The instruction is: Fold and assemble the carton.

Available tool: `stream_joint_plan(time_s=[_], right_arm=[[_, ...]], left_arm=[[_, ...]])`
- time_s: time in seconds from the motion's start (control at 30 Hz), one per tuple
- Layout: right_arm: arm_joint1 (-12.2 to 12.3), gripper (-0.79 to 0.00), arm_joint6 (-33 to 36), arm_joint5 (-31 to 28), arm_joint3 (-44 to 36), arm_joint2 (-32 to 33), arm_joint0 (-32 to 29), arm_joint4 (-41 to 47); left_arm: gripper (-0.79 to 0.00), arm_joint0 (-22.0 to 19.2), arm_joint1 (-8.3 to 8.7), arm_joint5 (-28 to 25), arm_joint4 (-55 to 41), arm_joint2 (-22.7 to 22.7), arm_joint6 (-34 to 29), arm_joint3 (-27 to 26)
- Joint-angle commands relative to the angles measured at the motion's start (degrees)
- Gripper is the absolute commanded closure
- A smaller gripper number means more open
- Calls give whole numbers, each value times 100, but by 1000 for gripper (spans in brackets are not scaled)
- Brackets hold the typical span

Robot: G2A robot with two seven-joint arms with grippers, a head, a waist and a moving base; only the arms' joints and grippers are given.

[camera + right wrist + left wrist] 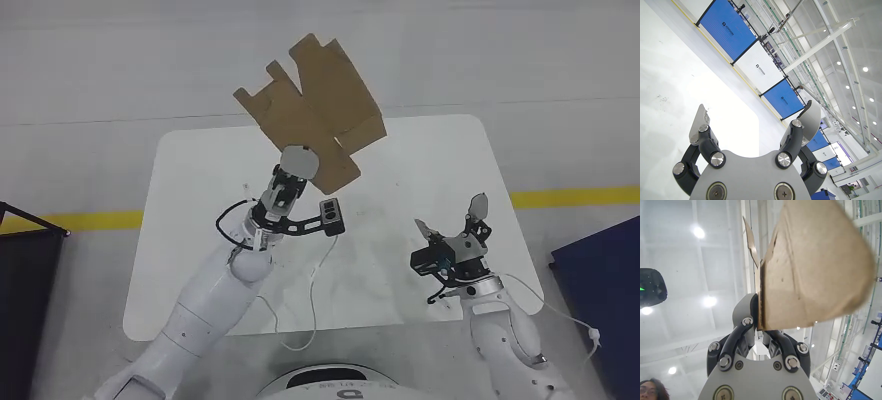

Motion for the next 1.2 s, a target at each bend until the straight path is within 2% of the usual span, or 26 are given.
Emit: stream_joint_plan(time_s=[0.0,0.27,0.33,0.4,0.47,0.6,0.7,0.93,1.17], right_arm=[[0,-785,0,0,0,0,0,0],[0,-785,0,0,0,0,0,0],[0,-785,0,0,0,0,0,0],[0,-785,0,0,0,0,0,0],[0,-785,0,0,0,0,0,0],[0,-785,0,0,0,0,0,0],[0,-785,0,0,0,0,0,0],[0,-785,0,0,0,0,0,0],[0,-785,0,0,0,0,0,0]], left_arm=[[0,17,-9,-19,-93,-28,131,-52],[0,73,-50,-83,-3,-205,286,-204],[0,-15,-38,-326,734,-401,261,-218],[0,-104,-8,-1029,2546,-659,-204,-253],[0,-119,5,-1771,4020,-726,-1024,-70],[0,-332,19,-2828,5547,-833,-2324,395],[0,-487,44,-3614,6468,-938,-2804,624],[0,-685,83,-5290,7908,-1198,-3160,920],[0,-850,159,-7357,9912,-1497,-2934,1234]])
